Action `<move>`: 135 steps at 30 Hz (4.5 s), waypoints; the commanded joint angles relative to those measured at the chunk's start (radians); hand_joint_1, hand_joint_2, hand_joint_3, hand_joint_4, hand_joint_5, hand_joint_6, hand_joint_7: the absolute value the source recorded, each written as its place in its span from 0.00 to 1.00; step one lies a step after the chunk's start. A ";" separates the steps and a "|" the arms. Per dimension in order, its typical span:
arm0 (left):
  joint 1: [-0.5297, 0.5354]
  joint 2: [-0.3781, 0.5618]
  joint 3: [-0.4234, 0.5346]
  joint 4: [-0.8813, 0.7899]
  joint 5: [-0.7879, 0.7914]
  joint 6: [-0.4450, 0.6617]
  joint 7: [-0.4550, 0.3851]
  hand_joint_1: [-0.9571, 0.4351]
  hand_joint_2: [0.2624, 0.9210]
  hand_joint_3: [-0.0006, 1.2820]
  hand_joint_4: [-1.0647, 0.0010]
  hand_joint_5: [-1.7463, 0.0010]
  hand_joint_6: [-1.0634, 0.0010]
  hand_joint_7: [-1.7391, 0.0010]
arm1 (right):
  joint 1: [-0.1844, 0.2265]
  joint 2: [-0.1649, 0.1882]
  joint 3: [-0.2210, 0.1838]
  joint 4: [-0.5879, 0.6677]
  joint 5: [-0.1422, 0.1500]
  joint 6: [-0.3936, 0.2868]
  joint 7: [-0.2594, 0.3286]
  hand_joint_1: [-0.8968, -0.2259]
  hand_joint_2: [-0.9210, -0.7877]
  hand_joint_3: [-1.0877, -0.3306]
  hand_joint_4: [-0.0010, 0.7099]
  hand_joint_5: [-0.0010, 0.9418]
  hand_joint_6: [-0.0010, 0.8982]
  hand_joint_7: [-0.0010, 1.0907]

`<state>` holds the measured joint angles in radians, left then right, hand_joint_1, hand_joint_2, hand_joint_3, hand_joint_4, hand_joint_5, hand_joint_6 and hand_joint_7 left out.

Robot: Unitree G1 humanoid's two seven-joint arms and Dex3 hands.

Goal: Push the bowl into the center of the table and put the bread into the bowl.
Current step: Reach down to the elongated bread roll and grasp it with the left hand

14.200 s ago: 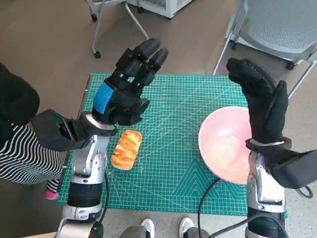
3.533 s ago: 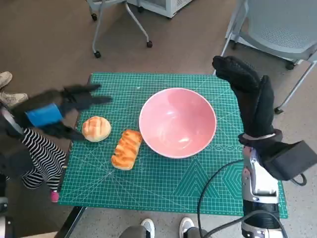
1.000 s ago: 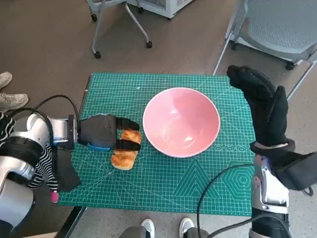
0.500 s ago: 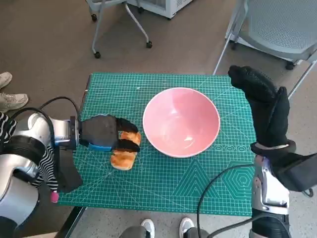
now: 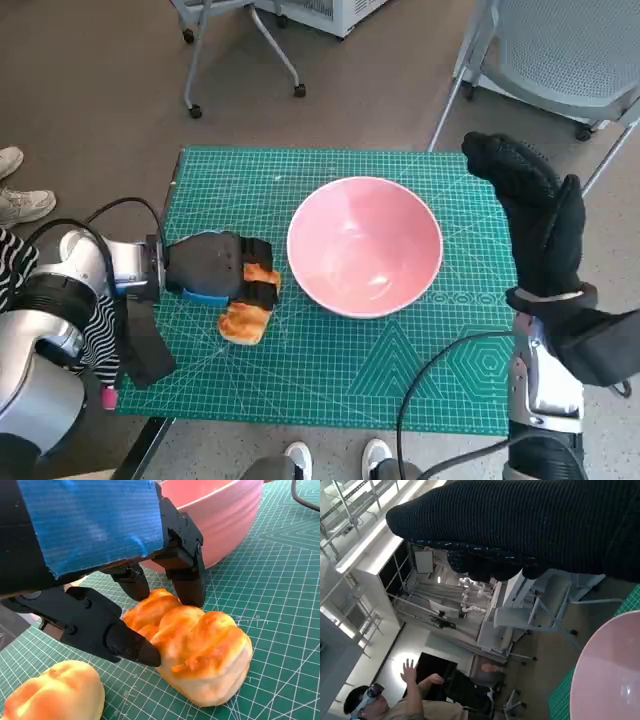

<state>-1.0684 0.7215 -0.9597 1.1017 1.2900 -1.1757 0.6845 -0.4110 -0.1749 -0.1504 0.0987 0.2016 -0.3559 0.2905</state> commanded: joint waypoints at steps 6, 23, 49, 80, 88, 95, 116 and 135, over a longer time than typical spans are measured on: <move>0.044 0.014 -0.008 0.003 -0.029 -0.009 -0.058 0.69 1.00 0.02 0.29 0.43 0.39 0.30 | 0.022 0.010 0.003 0.020 0.002 0.004 -0.009 0.25 0.00 0.49 0.30 0.00 0.11 0.53; 0.058 0.038 0.067 0.007 -0.174 -0.086 -0.203 0.69 0.99 0.01 0.28 0.45 0.34 0.31 | 0.025 0.009 0.003 0.026 0.000 -0.005 -0.008 0.26 0.00 0.46 0.29 0.00 0.10 0.53; 0.075 0.097 0.369 0.029 -0.738 -0.231 -0.767 0.69 0.99 0.01 0.28 0.46 0.32 0.31 | 0.014 0.010 0.004 0.046 0.000 -0.016 -0.007 0.26 0.00 0.46 0.29 0.00 0.10 0.52; 0.221 0.164 0.555 -0.206 -0.912 -0.082 -1.177 0.52 0.69 0.01 0.82 0.88 0.84 0.75 | 0.008 0.016 0.004 0.069 0.011 -0.031 0.001 0.27 0.00 0.46 0.29 0.00 0.09 0.52; 0.234 0.198 0.548 -0.278 -0.834 -0.094 -1.237 0.31 0.55 0.00 0.93 0.99 0.96 0.86 | 0.003 0.016 -0.001 0.076 0.018 -0.026 0.005 0.26 0.00 0.46 0.29 0.00 0.10 0.52; 0.241 0.188 0.552 -0.275 -0.790 -0.135 -1.220 0.31 0.55 0.00 0.94 1.00 0.95 0.86 | 0.004 0.013 -0.001 0.064 0.014 -0.020 0.002 0.25 0.00 0.46 0.29 0.00 0.10 0.52; 0.234 0.119 0.546 -0.257 -0.528 -0.206 -0.998 0.34 0.58 0.01 0.90 0.99 0.90 0.85 | 0.014 0.005 -0.002 0.056 0.009 -0.028 0.007 0.25 0.00 0.46 0.28 0.00 0.10 0.52; 0.226 0.038 0.445 -0.181 -0.358 -0.170 -0.805 0.43 0.64 0.01 0.80 0.99 0.81 0.86 | 0.041 0.005 -0.006 0.026 0.006 -0.020 -0.001 0.26 0.00 0.46 0.28 0.00 0.10 0.52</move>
<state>-0.8357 0.7700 -0.4915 0.8936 0.9029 -1.3522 -0.1489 -0.3989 -0.1629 -0.1526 0.1271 0.2019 -0.3890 0.2913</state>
